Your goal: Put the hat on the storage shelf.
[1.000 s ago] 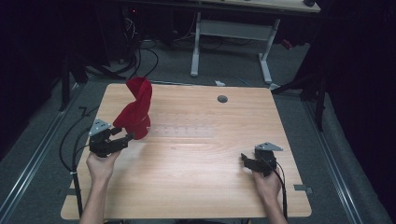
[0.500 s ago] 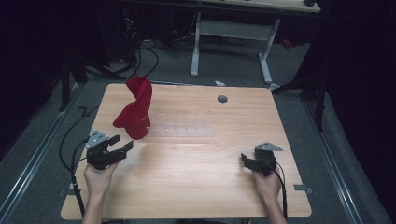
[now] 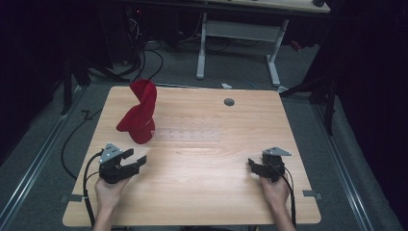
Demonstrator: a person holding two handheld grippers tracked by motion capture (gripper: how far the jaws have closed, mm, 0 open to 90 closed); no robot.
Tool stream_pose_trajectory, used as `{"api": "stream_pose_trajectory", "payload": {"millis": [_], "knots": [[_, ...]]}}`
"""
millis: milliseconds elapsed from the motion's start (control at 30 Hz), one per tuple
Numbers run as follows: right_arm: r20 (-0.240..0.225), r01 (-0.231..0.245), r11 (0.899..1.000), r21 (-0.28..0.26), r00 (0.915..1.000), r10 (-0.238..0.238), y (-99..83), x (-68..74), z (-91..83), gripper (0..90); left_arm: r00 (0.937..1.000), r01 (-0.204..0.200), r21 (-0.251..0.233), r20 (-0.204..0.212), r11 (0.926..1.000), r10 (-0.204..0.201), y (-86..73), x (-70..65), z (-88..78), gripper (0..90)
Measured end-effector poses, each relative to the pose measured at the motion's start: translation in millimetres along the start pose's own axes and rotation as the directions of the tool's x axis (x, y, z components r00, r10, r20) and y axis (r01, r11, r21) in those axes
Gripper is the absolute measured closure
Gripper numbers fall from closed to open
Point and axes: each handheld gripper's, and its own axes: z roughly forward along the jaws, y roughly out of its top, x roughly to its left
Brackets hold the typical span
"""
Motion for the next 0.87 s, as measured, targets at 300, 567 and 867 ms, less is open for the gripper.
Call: {"api": "stream_pose_trajectory", "payload": {"millis": [300,567,867], "knots": [[0.0,0.0,1.0,0.0,1.0,0.0,0.0,0.1,0.0,34.6,0.9993,-0.033,0.079,-0.012,0.9963,0.034,-30.5,-4.0,14.2,35.9],[0.001,-0.001,1.0,0.0,1.0,0.001,-0.1,0.2,-0.1,34.6,0.9879,-0.106,0.142,-0.098,0.9842,0.121,-54.2,4.2,32.7,35.3],[0.001,-0.002,1.0,0.0,1.0,0.002,-0.4,0.7,-0.2,34.6,0.9755,-0.152,0.166,-0.133,0.9743,0.175,-62.6,6.9,37.2,30.6]]}}
